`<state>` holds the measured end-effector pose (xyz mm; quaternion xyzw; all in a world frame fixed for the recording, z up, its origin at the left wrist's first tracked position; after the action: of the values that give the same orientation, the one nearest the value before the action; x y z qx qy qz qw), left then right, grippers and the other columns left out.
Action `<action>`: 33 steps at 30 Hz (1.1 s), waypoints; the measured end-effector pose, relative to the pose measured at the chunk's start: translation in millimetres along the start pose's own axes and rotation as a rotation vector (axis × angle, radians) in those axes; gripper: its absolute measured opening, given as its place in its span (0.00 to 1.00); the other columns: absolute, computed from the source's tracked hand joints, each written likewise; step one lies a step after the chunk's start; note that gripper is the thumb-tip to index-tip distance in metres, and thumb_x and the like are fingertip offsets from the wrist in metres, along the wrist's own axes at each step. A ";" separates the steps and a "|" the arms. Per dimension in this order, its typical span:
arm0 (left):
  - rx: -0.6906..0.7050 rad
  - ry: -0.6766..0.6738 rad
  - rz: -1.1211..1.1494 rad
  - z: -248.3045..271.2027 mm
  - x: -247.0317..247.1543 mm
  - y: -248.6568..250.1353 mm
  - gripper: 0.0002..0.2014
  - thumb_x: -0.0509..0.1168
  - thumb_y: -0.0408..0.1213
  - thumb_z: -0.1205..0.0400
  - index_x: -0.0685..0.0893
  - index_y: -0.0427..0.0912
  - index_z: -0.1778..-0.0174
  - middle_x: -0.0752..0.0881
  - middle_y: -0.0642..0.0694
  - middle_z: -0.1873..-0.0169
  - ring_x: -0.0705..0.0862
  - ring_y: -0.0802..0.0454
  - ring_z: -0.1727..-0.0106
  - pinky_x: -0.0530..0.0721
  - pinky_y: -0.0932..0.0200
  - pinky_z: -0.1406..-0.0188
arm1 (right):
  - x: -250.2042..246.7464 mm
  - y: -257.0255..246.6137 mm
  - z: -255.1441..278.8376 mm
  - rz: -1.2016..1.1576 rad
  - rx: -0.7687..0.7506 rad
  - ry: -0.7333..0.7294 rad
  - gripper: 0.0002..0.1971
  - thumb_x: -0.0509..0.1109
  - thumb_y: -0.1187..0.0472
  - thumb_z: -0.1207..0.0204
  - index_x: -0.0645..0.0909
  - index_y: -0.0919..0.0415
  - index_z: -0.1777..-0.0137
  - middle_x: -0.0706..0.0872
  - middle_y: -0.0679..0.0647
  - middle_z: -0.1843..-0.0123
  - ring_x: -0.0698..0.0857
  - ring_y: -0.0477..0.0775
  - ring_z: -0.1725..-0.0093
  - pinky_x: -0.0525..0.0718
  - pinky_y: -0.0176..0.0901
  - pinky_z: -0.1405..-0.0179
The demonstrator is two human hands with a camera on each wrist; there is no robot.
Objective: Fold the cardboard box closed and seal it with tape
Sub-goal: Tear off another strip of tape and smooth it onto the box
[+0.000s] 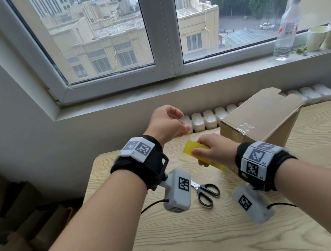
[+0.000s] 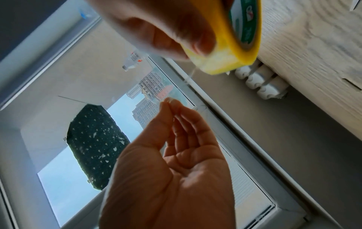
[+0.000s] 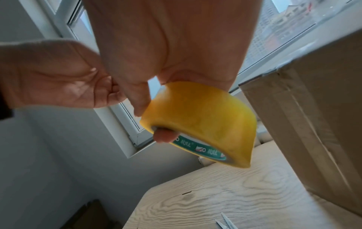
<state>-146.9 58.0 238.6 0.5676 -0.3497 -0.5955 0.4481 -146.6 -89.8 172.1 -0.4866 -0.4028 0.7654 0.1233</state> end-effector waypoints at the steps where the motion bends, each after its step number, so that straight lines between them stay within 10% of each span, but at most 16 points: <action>1: 0.005 -0.001 0.010 -0.3 -2.9 0.1 0.14 0.72 0.17 0.29 0.78 0.39 0.57 0.86 0.39 0.65 0.83 0.51 0.70 0.85 0.60 0.68 | -0.4 1.4 0.1 -0.012 -0.001 0.001 0.10 0.64 0.52 0.19 0.80 0.57 0.57 0.91 0.51 0.64 0.88 0.50 0.65 0.87 0.50 0.54; 9: 0.086 0.081 0.005 -2.1 -22.5 -6.2 0.14 0.72 0.20 0.26 0.79 0.35 0.49 0.87 0.40 0.63 0.86 0.50 0.64 0.88 0.58 0.57 | 0.2 -0.2 -1.9 -0.380 -0.026 0.069 0.22 0.67 0.58 0.19 0.69 0.44 0.26 0.89 0.60 0.55 0.90 0.62 0.58 0.89 0.61 0.51; 23: 0.096 0.087 0.013 0.8 -23.5 -5.3 0.13 0.74 0.22 0.26 0.80 0.35 0.50 0.89 0.41 0.62 0.87 0.53 0.63 0.89 0.63 0.59 | -7.4 -4.8 0.9 -0.564 -0.026 0.135 0.07 0.75 0.65 0.26 0.80 0.55 0.53 0.89 0.62 0.50 0.92 0.64 0.59 0.88 0.70 0.53; 29: 0.056 0.140 0.030 -4.0 -24.8 -4.6 0.12 0.72 0.20 0.27 0.80 0.38 0.55 0.88 0.40 0.63 0.86 0.50 0.64 0.89 0.59 0.59 | -3.7 2.8 5.3 -0.519 0.026 -0.011 0.32 0.79 0.69 0.32 0.70 0.54 0.31 0.92 0.56 0.58 0.91 0.53 0.62 0.88 0.44 0.62; 33: -0.004 0.165 0.075 -3.7 -23.5 -6.9 0.14 0.72 0.18 0.28 0.79 0.37 0.53 0.88 0.39 0.63 0.87 0.47 0.64 0.90 0.56 0.59 | 0.7 2.0 9.3 -0.251 0.005 -0.012 0.25 0.79 0.46 0.35 0.83 0.67 0.48 0.92 0.63 0.56 0.91 0.60 0.56 0.90 0.58 0.52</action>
<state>-145.3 82.6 240.3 0.6002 -0.3317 -0.5303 0.4985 -154.3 -95.3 172.0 -0.4275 -0.4592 0.7479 0.2170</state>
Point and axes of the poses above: each hand's wrist, its own z-axis away from the middle knuckle, its own x-axis out of the palm, y = z × x, the point moved 1 cm from there along -z, towards the middle knuckle
